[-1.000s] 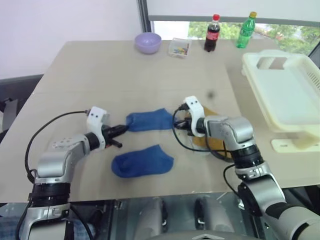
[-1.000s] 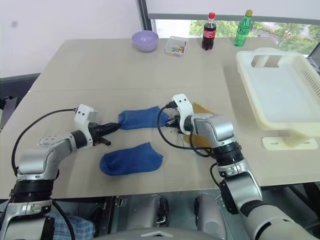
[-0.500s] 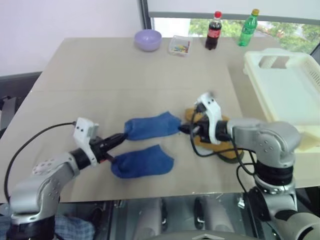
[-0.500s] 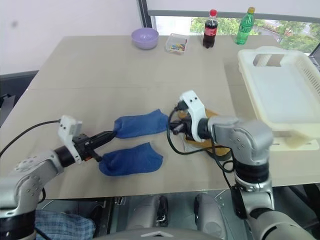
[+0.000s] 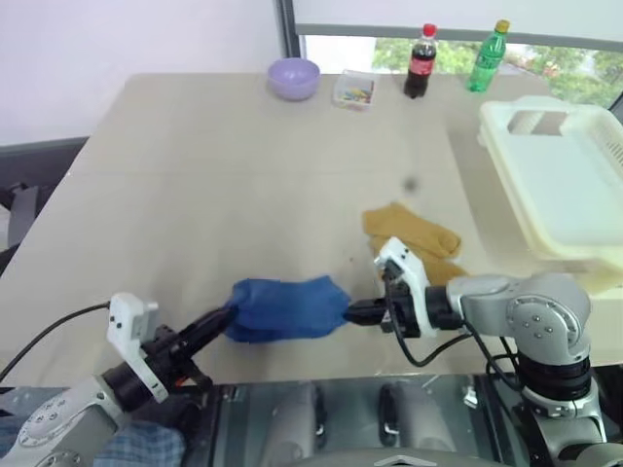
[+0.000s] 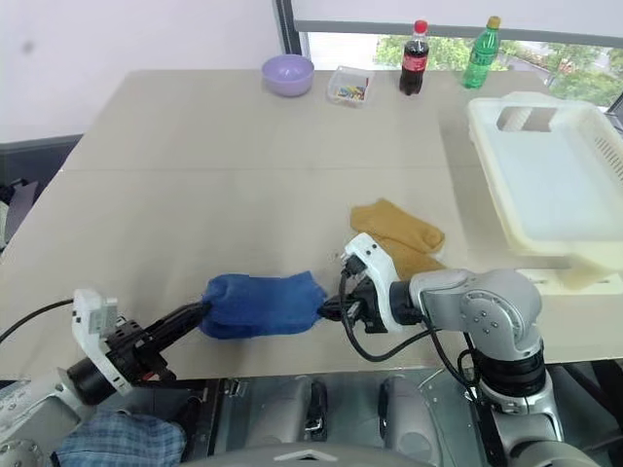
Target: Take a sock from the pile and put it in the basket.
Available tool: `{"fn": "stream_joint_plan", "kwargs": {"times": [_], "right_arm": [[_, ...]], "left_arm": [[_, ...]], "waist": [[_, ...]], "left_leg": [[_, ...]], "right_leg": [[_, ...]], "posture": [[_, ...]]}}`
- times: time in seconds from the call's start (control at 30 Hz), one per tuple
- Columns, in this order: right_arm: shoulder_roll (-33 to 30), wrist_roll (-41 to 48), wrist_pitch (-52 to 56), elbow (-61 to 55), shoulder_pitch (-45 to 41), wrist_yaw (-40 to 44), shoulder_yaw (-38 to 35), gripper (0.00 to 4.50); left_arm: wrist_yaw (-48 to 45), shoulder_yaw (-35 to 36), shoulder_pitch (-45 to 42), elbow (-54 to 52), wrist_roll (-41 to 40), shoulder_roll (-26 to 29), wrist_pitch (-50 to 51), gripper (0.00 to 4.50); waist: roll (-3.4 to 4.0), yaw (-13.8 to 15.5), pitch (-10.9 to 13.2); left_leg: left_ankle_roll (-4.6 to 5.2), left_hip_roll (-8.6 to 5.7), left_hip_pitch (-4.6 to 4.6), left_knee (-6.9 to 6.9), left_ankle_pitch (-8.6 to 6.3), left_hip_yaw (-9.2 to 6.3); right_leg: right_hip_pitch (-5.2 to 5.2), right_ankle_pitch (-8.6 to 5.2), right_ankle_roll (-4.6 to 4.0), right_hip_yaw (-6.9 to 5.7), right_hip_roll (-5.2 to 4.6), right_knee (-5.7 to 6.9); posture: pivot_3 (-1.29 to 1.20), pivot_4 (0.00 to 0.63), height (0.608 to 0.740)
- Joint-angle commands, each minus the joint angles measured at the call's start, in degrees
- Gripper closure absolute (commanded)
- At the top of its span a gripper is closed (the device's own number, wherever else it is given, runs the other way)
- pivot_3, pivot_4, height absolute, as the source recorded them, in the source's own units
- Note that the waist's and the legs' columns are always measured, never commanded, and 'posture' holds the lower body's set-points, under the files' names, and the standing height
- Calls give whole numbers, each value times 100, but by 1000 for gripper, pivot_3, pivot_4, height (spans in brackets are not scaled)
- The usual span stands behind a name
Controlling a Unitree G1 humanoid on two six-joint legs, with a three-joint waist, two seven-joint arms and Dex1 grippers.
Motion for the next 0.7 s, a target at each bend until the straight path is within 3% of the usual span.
{"fn": "stream_joint_plan", "kwargs": {"times": [0.03, 0.7], "right_arm": [[13, 238, -169, -220, 13, 159, 52, 4500], [57, 64, -1034, 232, 9, 26, 419, 4500]], "left_arm": [[-100, -50, 244, -59, 237, -48, -469, 4406], [-477, -252, 718, 197, 258, -382, -1434, 4406]], "waist": [[-2, 6, -1], [-3, 3, -2]], "left_leg": [[0, 0, 0, 0, 0, -2], [2, 1, -3, 0, -1, -1]], "right_leg": [[0, 0, 0, -1, 0, 0], [1, 0, 1, -2, 5, -1]], "posture": [[0, 150, 733], [0, 150, 733]]}}
